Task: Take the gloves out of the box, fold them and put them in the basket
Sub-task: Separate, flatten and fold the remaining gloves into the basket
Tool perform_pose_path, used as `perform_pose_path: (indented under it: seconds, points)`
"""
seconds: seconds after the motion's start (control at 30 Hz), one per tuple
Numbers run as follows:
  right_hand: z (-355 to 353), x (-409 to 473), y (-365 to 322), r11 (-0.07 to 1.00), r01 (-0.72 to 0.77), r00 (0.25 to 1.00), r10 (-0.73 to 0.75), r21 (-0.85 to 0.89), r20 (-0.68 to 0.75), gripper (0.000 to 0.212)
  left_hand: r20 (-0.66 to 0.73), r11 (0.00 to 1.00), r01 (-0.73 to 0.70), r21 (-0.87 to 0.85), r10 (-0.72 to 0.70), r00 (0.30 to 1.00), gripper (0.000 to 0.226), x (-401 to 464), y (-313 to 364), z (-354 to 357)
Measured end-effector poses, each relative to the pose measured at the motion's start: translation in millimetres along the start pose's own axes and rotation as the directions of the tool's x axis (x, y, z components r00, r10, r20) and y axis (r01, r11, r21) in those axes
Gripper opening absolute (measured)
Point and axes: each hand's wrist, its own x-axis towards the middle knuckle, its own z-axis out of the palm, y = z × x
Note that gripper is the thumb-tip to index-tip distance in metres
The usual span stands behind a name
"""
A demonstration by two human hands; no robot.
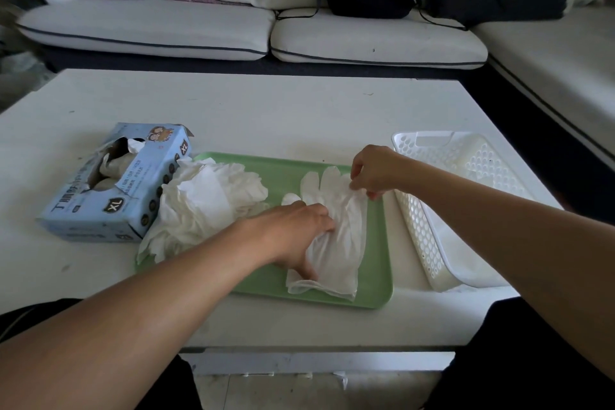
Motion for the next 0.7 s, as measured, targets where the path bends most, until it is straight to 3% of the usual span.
perform_pose_path:
  seconds: [0.17,0.33,0.43,0.53,0.63,0.7]
  points:
    - [3,0,1,0.982,0.093,0.994,-0.100,-0.166,-0.034,0.024,0.054,0.999,-0.002,0.032,0.000,0.999,0.094,1,0,-1]
    - [8,2,-1,0.990,0.042,0.995,-0.029,-0.137,0.095,0.022,0.058,1.000,0.006,0.027,-0.007,0.998,0.095,0,0,-1]
    - [13,4,0,0.972,0.044,0.999,-0.043,-0.230,0.009,0.003,0.062,0.999,0.011,0.036,-0.013,0.998,0.097,0,2,-1]
    - [20,11,4,0.960,0.037,0.993,-0.066,-0.277,-0.096,0.022,0.064,0.999,0.029,0.041,-0.031,0.997,0.098,-1,3,-1]
    - [18,17,5,0.967,0.067,0.982,-0.107,-0.246,-0.154,0.005,0.071,0.998,0.049,0.038,-0.051,0.996,0.097,-1,4,-1]
    - [18,18,4,0.969,0.114,0.980,-0.146,-0.218,-0.139,0.013,0.075,0.998,0.054,0.038,-0.057,0.996,0.098,-1,4,-2]
